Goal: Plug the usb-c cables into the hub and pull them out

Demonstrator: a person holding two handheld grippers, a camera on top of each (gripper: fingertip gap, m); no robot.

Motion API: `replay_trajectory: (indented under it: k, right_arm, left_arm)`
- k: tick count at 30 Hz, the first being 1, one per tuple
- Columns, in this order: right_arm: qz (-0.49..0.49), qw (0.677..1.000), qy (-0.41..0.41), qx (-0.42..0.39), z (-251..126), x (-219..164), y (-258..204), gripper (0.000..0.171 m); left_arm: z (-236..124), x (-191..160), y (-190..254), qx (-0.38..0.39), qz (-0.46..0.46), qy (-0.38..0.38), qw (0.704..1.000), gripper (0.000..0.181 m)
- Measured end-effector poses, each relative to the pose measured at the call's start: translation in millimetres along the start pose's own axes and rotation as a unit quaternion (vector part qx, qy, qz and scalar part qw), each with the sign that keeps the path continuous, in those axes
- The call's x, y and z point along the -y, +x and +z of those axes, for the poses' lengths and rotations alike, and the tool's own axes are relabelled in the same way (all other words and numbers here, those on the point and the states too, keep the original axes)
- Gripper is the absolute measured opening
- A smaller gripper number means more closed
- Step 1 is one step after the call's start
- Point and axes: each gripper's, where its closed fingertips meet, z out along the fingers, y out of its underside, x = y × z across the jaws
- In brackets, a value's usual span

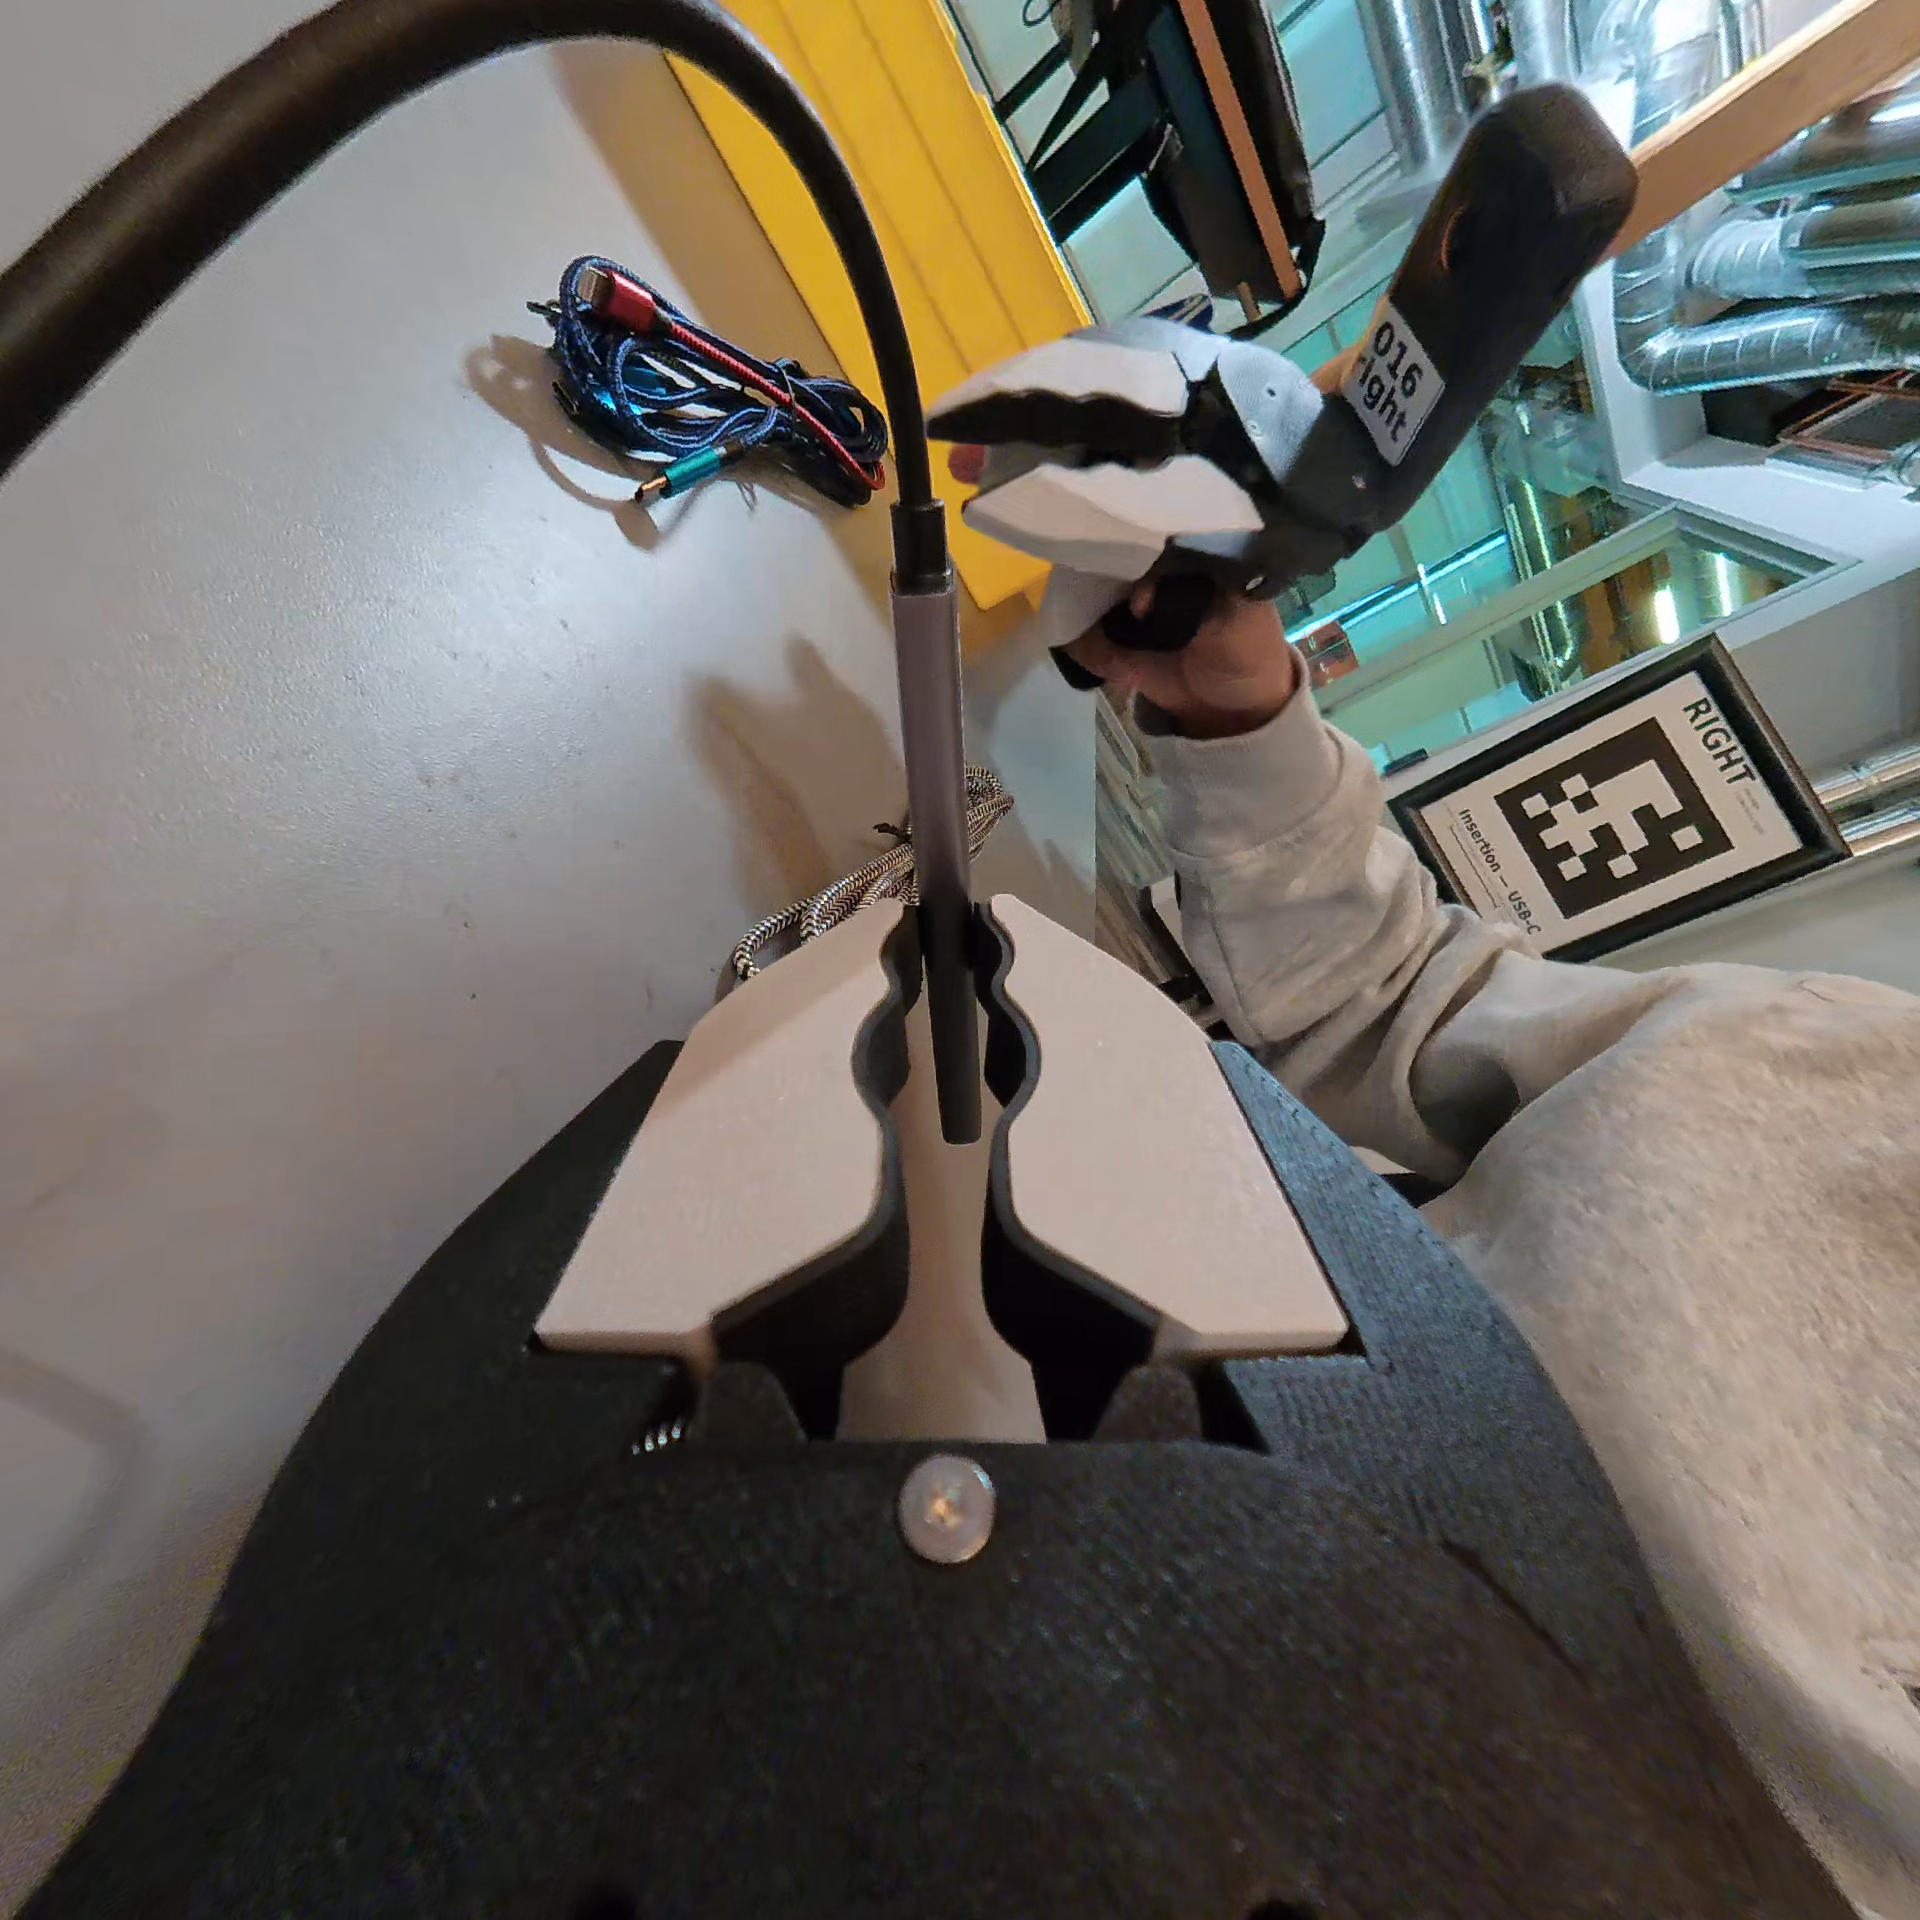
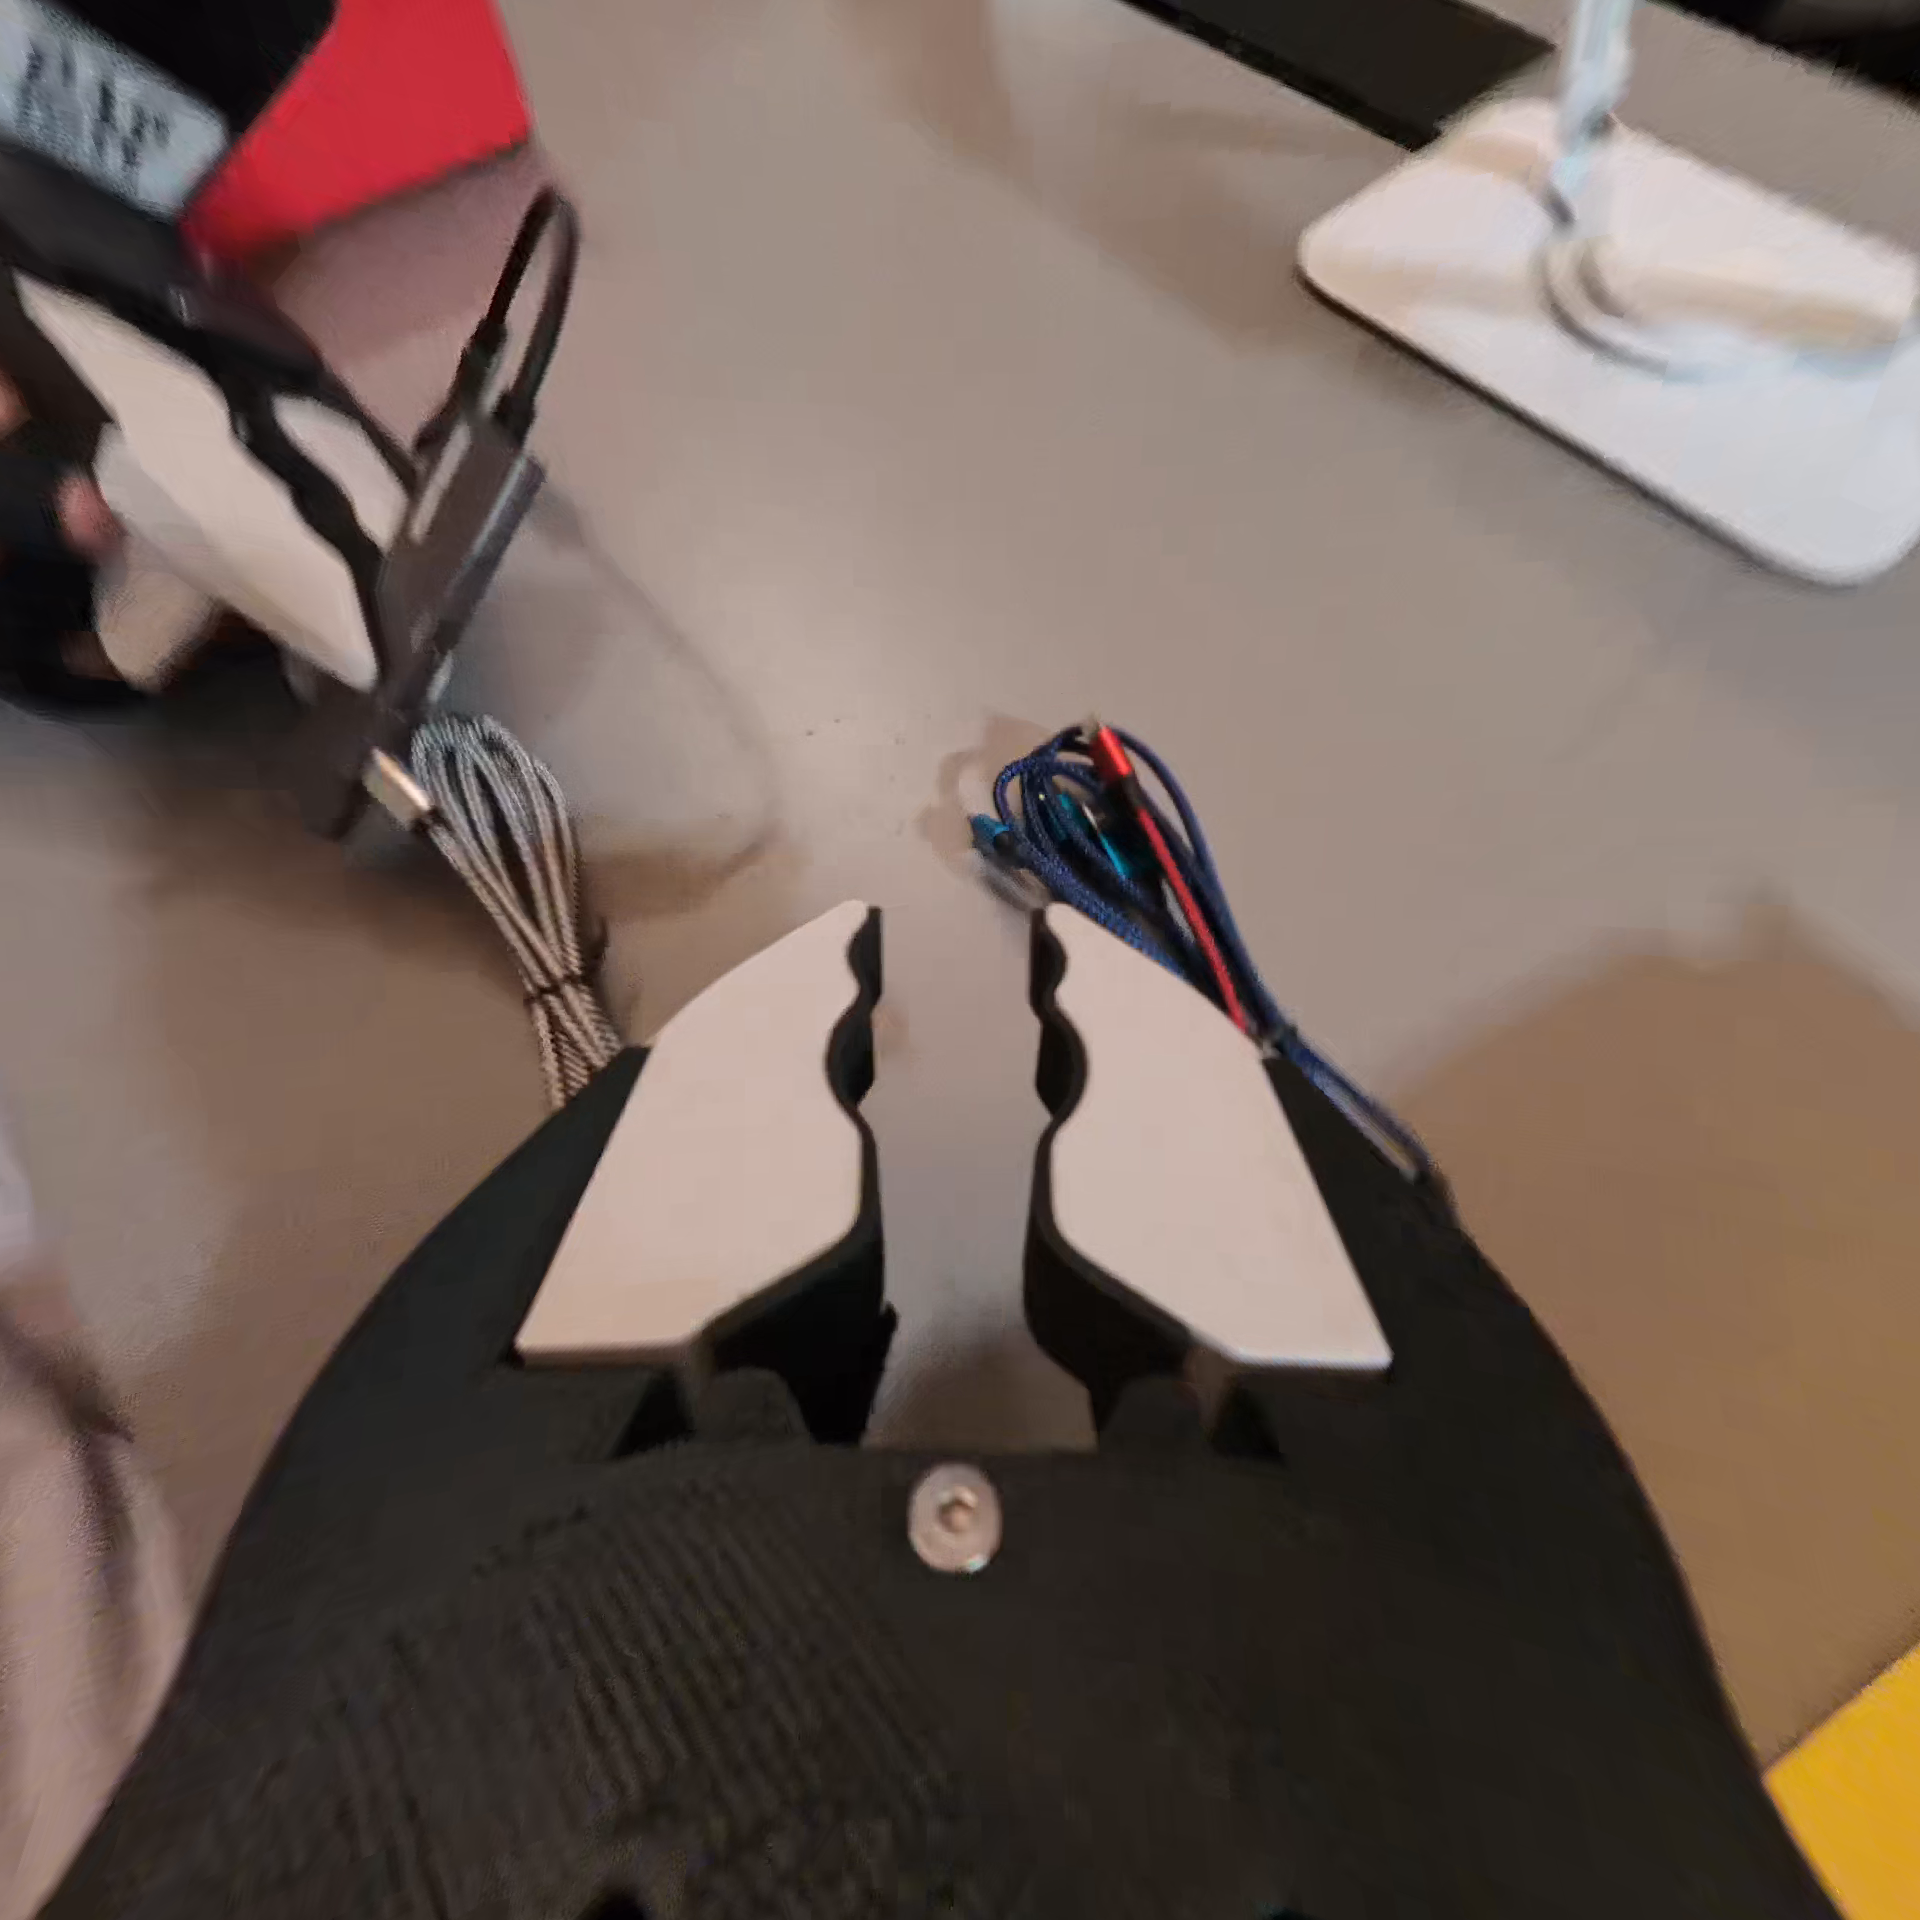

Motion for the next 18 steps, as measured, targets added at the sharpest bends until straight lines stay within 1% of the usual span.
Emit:
replay_trajectory:
  k: [1,3,5,6,7,8,10,13,14,16,18]
  right_arm:
    - [-0.055,0.998,-0.012,-0.004,5.7,-1.6,1.2,0.034]
    - [-0.155,0.986,-0.045,-0.038,18.0,-5.8,13.1,0.036]
    - [-0.219,0.971,-0.079,-0.049,32.1,-13.4,20.3,0.037]
    - [-0.233,0.967,-0.097,-0.045,39.5,-18.8,22.3,0.039]
    - [-0.235,0.965,-0.111,-0.039,46.6,-23.3,23.6,0.041]
    - [-0.229,0.966,-0.118,-0.027,52.5,-26.0,22.7,0.039]
    - [-0.209,0.974,-0.086,-0.002,58.3,-18.6,14.3,0.029]
    - [-0.190,0.980,-0.048,0.028,54.5,-7.6,-0.2,0.007]
    - [-0.179,0.982,-0.041,0.051,51.9,-6.0,-8.5,0.000]
    - [-0.134,0.986,-0.049,0.085,48.9,-5.3,-20.8,0.000]
    - [-0.131,0.987,-0.035,0.085,45.9,1.4,-27.0,0.000]
  left_arm:
    - [0.0,-0.1,0.1,-0.001,-0.001,0.000,1.000,0.007]
    - [0.1,-0.4,0.3,-0.002,-0.001,-0.002,1.000,0.007]
    - [0.2,-0.6,0.5,-0.004,-0.003,-0.003,1.000,0.007]
    - [0.2,-0.6,0.6,-0.005,-0.003,-0.003,1.000,0.007]
    - [0.2,-0.8,0.7,-0.005,-0.003,-0.003,1.000,0.007]
    - [0.2,-0.8,0.8,-0.005,-0.002,-0.003,1.000,0.007]
    - [0.5,-1.0,0.6,-0.004,-0.002,-0.004,1.000,0.007]
    - [0.6,-1.0,0.8,-0.006,-0.004,-0.005,1.000,0.007]
    - [0.6,-1.1,0.9,-0.007,-0.004,-0.005,1.000,0.007]
    - [0.5,-1.1,1.2,-0.007,-0.003,-0.005,1.000,0.007]
    - [0.4,-1.2,1.5,-0.008,-0.002,-0.004,1.000,0.007]
